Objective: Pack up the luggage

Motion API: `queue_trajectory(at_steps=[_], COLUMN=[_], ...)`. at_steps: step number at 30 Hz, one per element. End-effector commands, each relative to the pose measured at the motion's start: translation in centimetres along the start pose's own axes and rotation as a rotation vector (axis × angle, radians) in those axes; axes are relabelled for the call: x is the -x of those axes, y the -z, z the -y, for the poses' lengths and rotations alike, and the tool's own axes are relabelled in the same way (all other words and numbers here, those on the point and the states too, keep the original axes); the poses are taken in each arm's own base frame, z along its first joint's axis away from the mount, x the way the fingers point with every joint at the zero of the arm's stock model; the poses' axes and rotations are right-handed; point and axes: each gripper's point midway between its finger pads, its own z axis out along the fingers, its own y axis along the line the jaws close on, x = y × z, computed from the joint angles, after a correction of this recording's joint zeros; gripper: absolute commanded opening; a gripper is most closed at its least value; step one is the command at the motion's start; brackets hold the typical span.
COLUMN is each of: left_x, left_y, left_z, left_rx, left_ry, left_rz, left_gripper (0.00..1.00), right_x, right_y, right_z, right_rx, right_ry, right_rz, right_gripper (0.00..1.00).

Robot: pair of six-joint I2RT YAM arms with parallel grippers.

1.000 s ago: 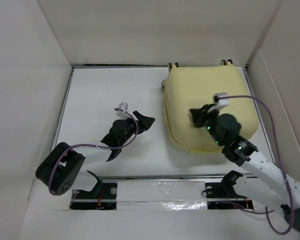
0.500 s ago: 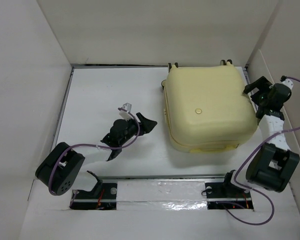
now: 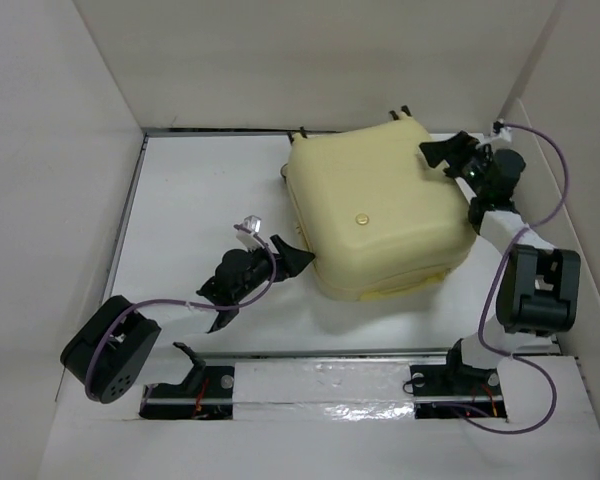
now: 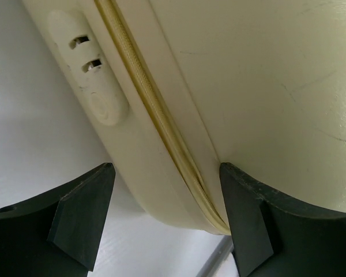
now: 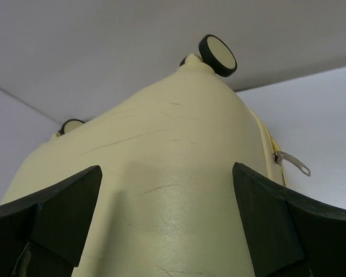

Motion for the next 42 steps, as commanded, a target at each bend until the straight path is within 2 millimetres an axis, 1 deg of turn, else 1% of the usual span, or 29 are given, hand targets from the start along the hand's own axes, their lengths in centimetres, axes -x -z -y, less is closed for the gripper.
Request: queue_trajectory(at_steps=[1,2,3,4,5,6,7,9,10,11,13,14,15,17,18,19,20,21,22,23,25,26,29,30,33,34,37,40,42], left_x=[0.6,0.4,0.8,1.1,1.2,1.7,2.1,3.1,3.5,3.5,4.0,4.4,4.8,5.0,5.5,5.4,5.6,5.8,5.7,5.8,6.0,6.1,6.4,6.6,6.4,6.2,5.8,5.4,5.1], left_y=[1.1,1.4,1.6,1.7,1.8,2.0,2.1,2.3,2.5,2.5,2.9,2.9,3.1,3.3,3.5,3.6,3.8,4.0,4.1,4.2,4.5,4.6,5.3,5.5,5.9,6.1,6.3,6.2,6.2], left_z=[1.5,1.1,1.3,0.7,0.4,0.7,0.2,0.7,0.9,0.6,0.9,0.6,0.8,0.2,0.1,0.1,-0.1,0.1,0.0,0.0,-0.1,-0.2,-0.3,0.0,-0.1,-0.3,-0.8,-0.8,-0.9], left_rx=[-0.067,-0.054,-0.056,-0.024,-0.011,-0.014,0.010,0.008,0.008,0.018,0.021,0.038,0.036,0.063,0.066,0.068,0.075,0.068,0.076,0.077,0.089,0.097,0.116,0.111,0.116,0.122,0.131,0.123,0.122], left_ry=[0.036,0.037,0.032,0.028,0.021,0.012,0.008,0.001,-0.005,-0.007,-0.011,-0.016,-0.018,-0.024,-0.026,-0.028,-0.028,-0.029,-0.035,-0.040,-0.063,-0.072,-0.097,-0.100,-0.105,-0.107,-0.107,-0.109,-0.109], left_rz=[0.044,0.044,0.059,0.077,0.083,0.103,0.115,0.143,0.158,0.159,0.176,0.198,0.212,0.222,0.235,0.230,0.236,0.244,0.244,0.245,0.251,0.252,0.262,0.269,0.260,0.250,0.241,0.228,0.217], left_gripper=[0.71,0.71,0.71,0.71,0.71,0.71,0.71,0.71,0.70,0.70,0.69,0.69,0.69,0.69,0.69,0.69,0.69,0.69,0.68,0.67,0.62,0.60,0.48,0.46,0.40,0.40,0.40,0.40,0.40], right_x=[-12.1,-12.5,-13.5,-12.1,-13.2,-13.4,-12.7,-10.8,-8.7,-8.3,-5.7,-4.3,-3.1,-1.3,0.3,0.7,0.9,1.8,-1.1,-0.3,-1.2,-3.3,-6.5,-7.3,-8.8,-9.4,-10.5,-10.5,-10.8], right_y=[-2.7,-3.6,-4.4,-5.8,-6.9,-7.5,-8.0,-8.5,-8.2,-8.3,-6.8,-6.3,-4.5,-2.5,-1.5,1.3,2.7,4.2,5.8,8.3,10.7,12.4,14.6,14.8,15.1,15.3,15.8,15.5,15.0], right_z=[-12.4,-13.7,-15.9,-18.0,-18.1,-19.6,-19.9,-21.8,-22.2,-21.8,-22.0,-21.0,-20.9,-19.9,-18.1,-17.6,-16.5,-14.0,-10.8,-11.0,-5.9,-4.2,-0.3,-0.2,1.2,1.7,2.8,3.4,3.6], right_rx=[0.386,0.420,0.469,0.516,0.519,0.543,0.554,0.594,0.600,0.598,0.599,0.579,0.570,0.548,0.498,0.485,0.452,0.375,0.294,0.274,0.081,0.023,-0.111,-0.104,-0.145,-0.162,-0.205,-0.224,-0.216], right_ry=[-0.235,-0.241,-0.243,-0.229,-0.241,-0.239,-0.226,-0.194,-0.168,-0.154,-0.098,-0.078,-0.057,0.000,0.020,0.061,0.078,0.091,0.090,0.135,0.149,0.162,0.173,0.176,0.172,0.163,0.129,0.114,0.102], right_rz=[-0.401,-0.418,-0.449,-0.432,-0.454,-0.455,-0.434,-0.382,-0.319,-0.305,-0.239,-0.205,-0.174,-0.104,-0.048,0.006,0.039,0.093,0.069,0.124,0.159,0.148,0.128,0.113,0.083,0.068,0.068,0.057,0.028], right_gripper=[1.00,1.00,1.00,1.00,1.00,1.00,1.00,1.00,1.00,1.00,1.00,1.00,1.00,1.00,0.98,0.89,0.80,0.67,0.38,0.22,0.00,0.00,0.00,0.00,0.18,0.28,0.43,0.50,0.50])
